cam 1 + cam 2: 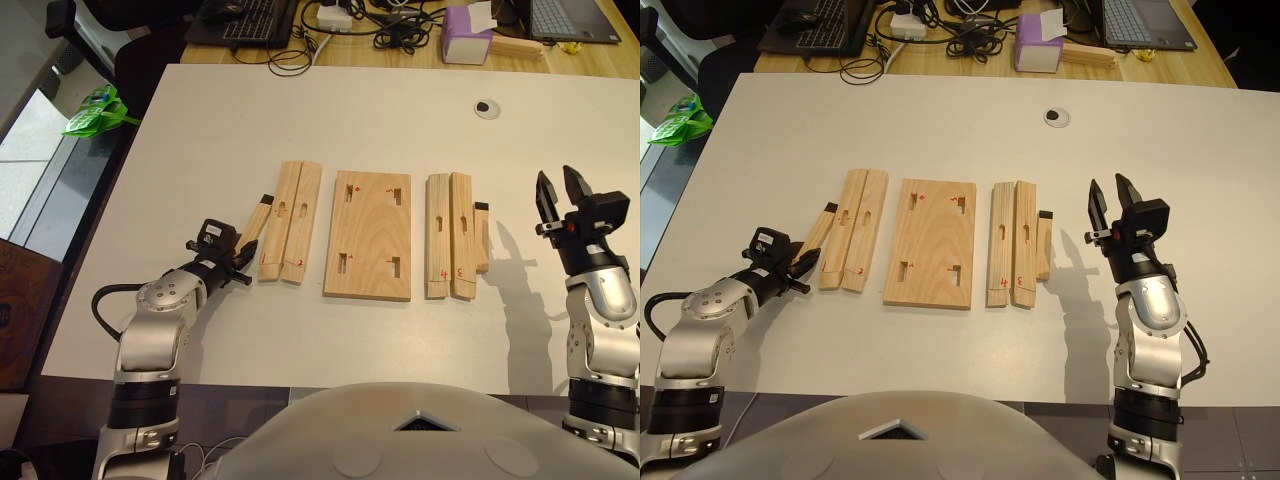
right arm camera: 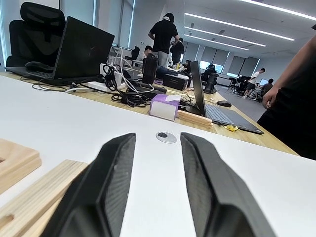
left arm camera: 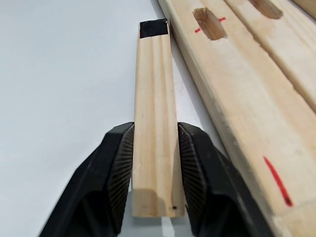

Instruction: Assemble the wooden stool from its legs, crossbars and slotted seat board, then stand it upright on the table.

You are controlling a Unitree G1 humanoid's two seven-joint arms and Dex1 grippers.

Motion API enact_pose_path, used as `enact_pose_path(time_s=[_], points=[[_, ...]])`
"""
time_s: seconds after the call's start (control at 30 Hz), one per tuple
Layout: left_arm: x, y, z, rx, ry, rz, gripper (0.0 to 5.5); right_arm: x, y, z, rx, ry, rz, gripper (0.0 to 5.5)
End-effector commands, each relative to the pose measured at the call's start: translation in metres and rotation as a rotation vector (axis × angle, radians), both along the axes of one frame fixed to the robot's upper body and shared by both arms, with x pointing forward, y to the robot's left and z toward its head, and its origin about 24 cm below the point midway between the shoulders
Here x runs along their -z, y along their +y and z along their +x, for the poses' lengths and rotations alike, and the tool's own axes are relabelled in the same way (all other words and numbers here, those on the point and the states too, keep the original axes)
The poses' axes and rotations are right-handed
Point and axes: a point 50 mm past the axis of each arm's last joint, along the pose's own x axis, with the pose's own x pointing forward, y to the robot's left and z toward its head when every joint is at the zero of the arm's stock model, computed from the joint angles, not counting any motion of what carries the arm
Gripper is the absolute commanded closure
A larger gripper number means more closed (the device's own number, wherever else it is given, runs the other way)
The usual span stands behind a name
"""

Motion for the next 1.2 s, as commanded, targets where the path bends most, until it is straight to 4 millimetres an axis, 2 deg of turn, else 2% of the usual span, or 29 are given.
enact_pose_path(time_s=[0.03, 0.4, 0.7, 0.97, 1.03, 1.13, 1.2], points=[[0.021, 0.002, -0.018, -0.025, 0.145, -0.014, 4.17, -0.002, -0.001, 0.003, -0.008, -0.007, -0.010, 3.81], [0.012, -0.003, -0.009, -0.016, 0.051, -0.028, 4.17, -0.003, 0.000, 0.005, -0.011, -0.013, -0.008, 3.81], [-0.008, -0.002, 0.009, -0.089, -0.126, -0.015, 4.17, -0.006, -0.003, 0.008, -0.008, -0.024, -0.013, 3.81], [-0.042, -0.006, 0.032, -0.132, -0.391, -0.061, 4.17, -0.018, -0.012, 0.017, 0.009, -0.066, -0.029, 3.81], [-0.054, -0.006, 0.039, -0.126, -0.467, -0.075, 4.17, -0.030, -0.022, 0.023, 0.027, -0.098, -0.033, 3.81], [-0.084, -0.008, 0.055, -0.099, -0.636, -0.107, 4.17, -0.058, -0.035, 0.038, 0.026, -0.139, -0.020, 3.81], [-0.101, -0.011, 0.065, -0.059, -0.734, -0.120, 4.17, -0.067, -0.027, 0.047, -0.088, -0.084, 0.085, 3.81]])
